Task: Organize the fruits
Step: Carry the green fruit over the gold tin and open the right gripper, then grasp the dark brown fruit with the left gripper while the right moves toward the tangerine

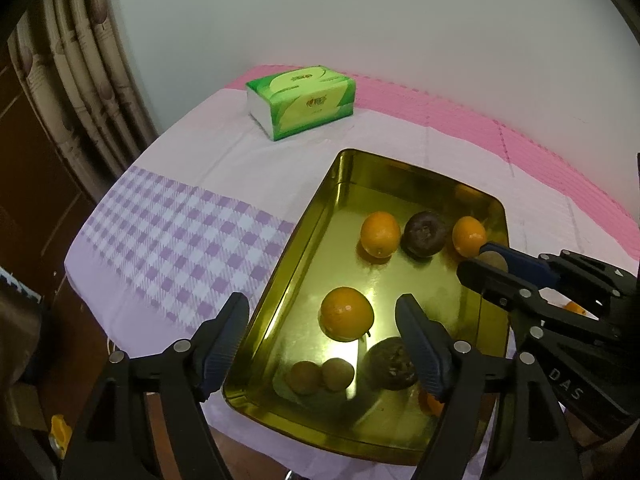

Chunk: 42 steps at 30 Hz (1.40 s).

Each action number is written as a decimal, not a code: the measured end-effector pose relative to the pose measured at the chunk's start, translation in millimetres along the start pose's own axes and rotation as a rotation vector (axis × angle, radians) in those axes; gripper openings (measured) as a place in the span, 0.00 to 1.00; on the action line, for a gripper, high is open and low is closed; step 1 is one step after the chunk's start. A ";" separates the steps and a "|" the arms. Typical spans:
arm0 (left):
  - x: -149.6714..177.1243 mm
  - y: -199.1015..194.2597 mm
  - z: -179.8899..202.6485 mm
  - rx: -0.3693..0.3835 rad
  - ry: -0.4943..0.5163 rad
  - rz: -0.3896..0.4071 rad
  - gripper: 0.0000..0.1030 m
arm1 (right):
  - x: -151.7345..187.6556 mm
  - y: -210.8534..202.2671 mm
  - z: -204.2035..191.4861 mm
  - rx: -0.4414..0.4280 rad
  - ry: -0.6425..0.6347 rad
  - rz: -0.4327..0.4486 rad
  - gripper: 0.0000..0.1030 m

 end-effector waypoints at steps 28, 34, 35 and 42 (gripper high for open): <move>4.6 13.4 -25.2 -0.050 -0.070 -0.040 0.77 | 1.7 42.2 -6.3 -0.035 0.007 -0.060 0.23; 5.3 16.1 -26.2 -0.058 -0.066 -0.045 0.77 | -4.5 35.7 -7.7 -0.071 0.041 -0.026 0.27; 5.1 15.6 -26.1 -0.060 -0.064 -0.042 0.77 | -6.0 32.0 -6.8 -0.066 0.045 -0.015 0.27; 3.4 8.2 -20.3 -0.065 -0.034 -0.015 0.77 | -0.2 -34.2 29.5 0.070 0.076 0.126 0.51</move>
Point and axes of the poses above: each gripper's, at about its wrist camera, not at the fingertips, and y roughly the way its jaws point, z to its right, x to its underside, the point moved 9 cm from there along y, roughly the way its jaws point, and after that the axes turned 4 degrees about y, right-handed, at the moved point
